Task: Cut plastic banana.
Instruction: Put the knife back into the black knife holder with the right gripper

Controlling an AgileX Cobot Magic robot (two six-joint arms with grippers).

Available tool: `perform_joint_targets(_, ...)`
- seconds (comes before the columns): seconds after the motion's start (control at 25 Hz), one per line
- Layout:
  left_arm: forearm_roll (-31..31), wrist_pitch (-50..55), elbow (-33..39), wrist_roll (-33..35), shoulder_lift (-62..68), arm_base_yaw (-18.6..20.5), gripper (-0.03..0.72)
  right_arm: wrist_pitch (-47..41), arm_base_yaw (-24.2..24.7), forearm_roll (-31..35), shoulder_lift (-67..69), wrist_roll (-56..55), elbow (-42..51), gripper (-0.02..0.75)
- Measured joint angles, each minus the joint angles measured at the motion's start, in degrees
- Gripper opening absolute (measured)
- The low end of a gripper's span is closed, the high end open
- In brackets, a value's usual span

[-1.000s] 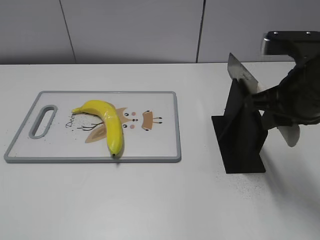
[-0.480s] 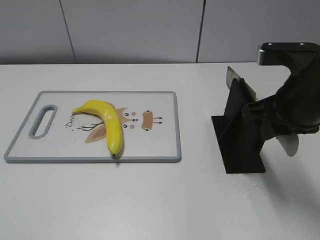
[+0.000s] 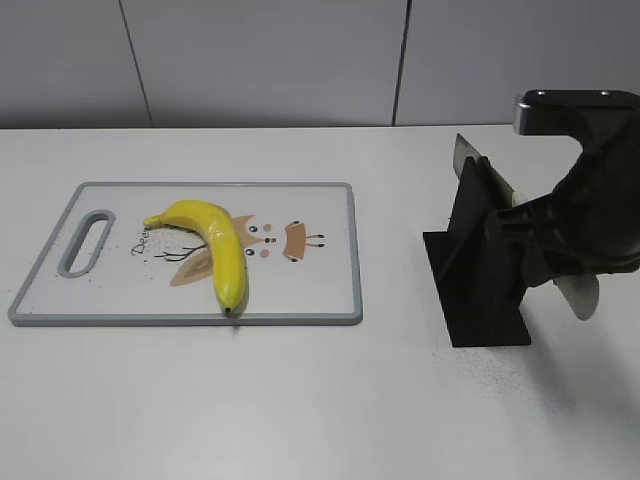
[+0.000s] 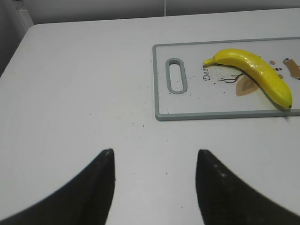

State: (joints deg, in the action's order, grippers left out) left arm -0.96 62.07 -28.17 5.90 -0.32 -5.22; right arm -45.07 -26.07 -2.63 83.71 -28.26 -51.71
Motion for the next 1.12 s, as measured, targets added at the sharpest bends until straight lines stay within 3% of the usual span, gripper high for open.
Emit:
perform_joint_targets(0.12,0.0,0.0,0.0,0.0,0.0,0.0,0.518,-1.12,0.0,1.31,0.0,1.12,0.0,0.269)
perform_joint_targets(0.28,0.0,0.0,0.0,0.0,0.0,0.0,0.517,-1.18,0.0,2.17,0.0,3.17,0.0,0.542)
perform_joint_targets(0.36,0.0,0.0,0.0,0.0,0.0,0.0,0.517,-1.22,0.0,2.23,0.0,3.42,-0.11,0.622)
perform_joint_targets(0.6,0.0,0.0,0.0,0.0,0.0,0.0,0.519,-1.41,0.0,2.28,-0.96,4.77,-3.42,0.656)
perform_joint_targets(0.76,0.0,0.0,0.0,0.0,0.0,0.0,0.574,-2.48,0.0,2.28,-4.67,7.97,-6.54,0.656)
perform_joint_targets(1.12,0.05,0.0,0.0,-0.08,0.0,0.0,0.598,-9.89,0.0,2.63,-16.77,18.49,-7.29,0.614)
